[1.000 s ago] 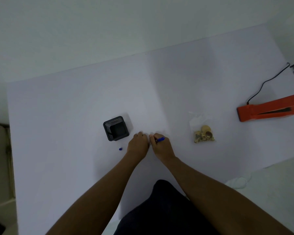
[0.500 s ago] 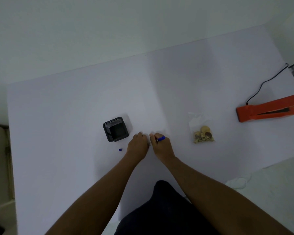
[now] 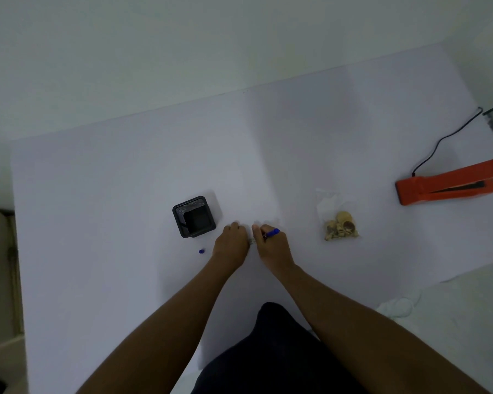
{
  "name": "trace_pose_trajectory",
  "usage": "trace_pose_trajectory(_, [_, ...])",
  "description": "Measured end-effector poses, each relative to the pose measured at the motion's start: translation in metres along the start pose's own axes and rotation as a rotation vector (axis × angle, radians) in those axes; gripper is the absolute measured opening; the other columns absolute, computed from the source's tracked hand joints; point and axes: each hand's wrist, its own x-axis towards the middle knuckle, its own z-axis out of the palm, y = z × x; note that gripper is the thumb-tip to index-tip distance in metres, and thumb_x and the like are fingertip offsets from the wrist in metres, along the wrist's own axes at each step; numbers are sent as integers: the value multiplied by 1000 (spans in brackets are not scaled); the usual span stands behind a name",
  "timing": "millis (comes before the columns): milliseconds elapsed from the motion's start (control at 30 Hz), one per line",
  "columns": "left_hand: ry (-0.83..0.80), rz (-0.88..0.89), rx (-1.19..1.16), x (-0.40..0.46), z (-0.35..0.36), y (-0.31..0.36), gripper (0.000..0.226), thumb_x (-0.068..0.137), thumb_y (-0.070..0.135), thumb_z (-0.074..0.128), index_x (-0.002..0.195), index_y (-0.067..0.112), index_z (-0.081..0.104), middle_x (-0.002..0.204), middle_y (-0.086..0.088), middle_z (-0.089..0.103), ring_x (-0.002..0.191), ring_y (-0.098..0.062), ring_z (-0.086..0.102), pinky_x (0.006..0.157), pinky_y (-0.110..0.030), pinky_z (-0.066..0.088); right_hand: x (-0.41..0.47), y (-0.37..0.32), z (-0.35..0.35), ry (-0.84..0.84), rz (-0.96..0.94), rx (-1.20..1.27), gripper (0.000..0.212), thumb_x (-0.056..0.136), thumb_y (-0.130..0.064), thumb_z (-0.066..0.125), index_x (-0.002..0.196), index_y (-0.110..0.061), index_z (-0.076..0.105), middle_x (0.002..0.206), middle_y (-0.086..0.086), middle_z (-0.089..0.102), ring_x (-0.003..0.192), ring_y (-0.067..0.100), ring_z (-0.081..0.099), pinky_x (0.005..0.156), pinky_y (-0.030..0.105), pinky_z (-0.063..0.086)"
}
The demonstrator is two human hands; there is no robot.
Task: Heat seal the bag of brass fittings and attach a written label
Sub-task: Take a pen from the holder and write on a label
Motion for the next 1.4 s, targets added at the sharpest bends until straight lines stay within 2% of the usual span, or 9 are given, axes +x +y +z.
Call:
trace_pose_trajectory(133, [10,-2,-7,-1,0,1,19,93,13,58,112,6,56,117,-10,52,104,-23,53,84,-31,49,-1,1,3,-17,-33,5,46,102,-27,55,64,-3,48,58,14,49,52,15,40,51,27,33])
trace_pose_trajectory(300, [-3,22,3,-2,0,0,17,92,10,59,109,7,56,116,-9,52,105,-22,51,85,-31,50,-1,0,8,-72,-80,-42,40,102,-19,52,63,-9,49,59,8,50,54,16,44,52,25,33])
trace_pose_trajectory(400, [-9,22,5,-1,-1,0,19,92,9,58,111,7,56,117,-10,51,106,-23,51,86,-32,50,0,0,9,-65,-65,-43,40,101,-19,52,64,-5,51,61,10,53,54,17,45,52,24,33])
trace_pose_trajectory(567, [-15,17,16,-1,-1,0,20,92,11,58,111,6,55,118,-11,52,106,-23,52,85,-31,51,-1,4,7,-33,-42,-52,44,101,-25,54,64,-3,50,60,14,53,55,28,51,53,36,37])
trace_pose_trajectory(767, [-6,11,8,-1,-1,0,21,93,11,58,113,5,55,119,-11,51,107,-23,51,86,-31,49,-3,1,4,-13,-45,-53,44,102,-24,55,60,-13,46,55,5,47,51,15,42,50,25,30])
trace_pose_trajectory(867, [0,16,9,-1,0,0,20,93,12,57,112,5,54,119,-11,51,107,-24,51,85,-31,49,-6,-1,4,-6,-40,-19,46,101,-25,56,59,-16,44,54,4,46,50,14,41,49,26,30])
trace_pose_trajectory(1067, [9,15,8,-1,1,-1,22,93,12,59,113,5,54,117,-11,53,105,-23,53,84,-30,50,-5,0,5,14,-12,10,48,102,-26,57,60,-4,49,55,15,52,48,13,41,48,25,29])
trace_pose_trajectory(1233, [12,9,2,0,0,-1,24,92,14,61,114,6,54,118,-11,53,105,-22,53,85,-30,50,-3,-3,2,19,-17,19,45,102,-23,57,60,-8,50,53,7,48,47,11,40,46,18,28])
trace_pose_trajectory(1400, [6,13,6,0,1,-1,24,92,14,60,115,6,54,118,-11,52,105,-23,53,85,-31,50,-3,-3,5,-7,-13,9,46,102,-25,56,59,-11,48,53,10,49,49,14,42,49,29,33])
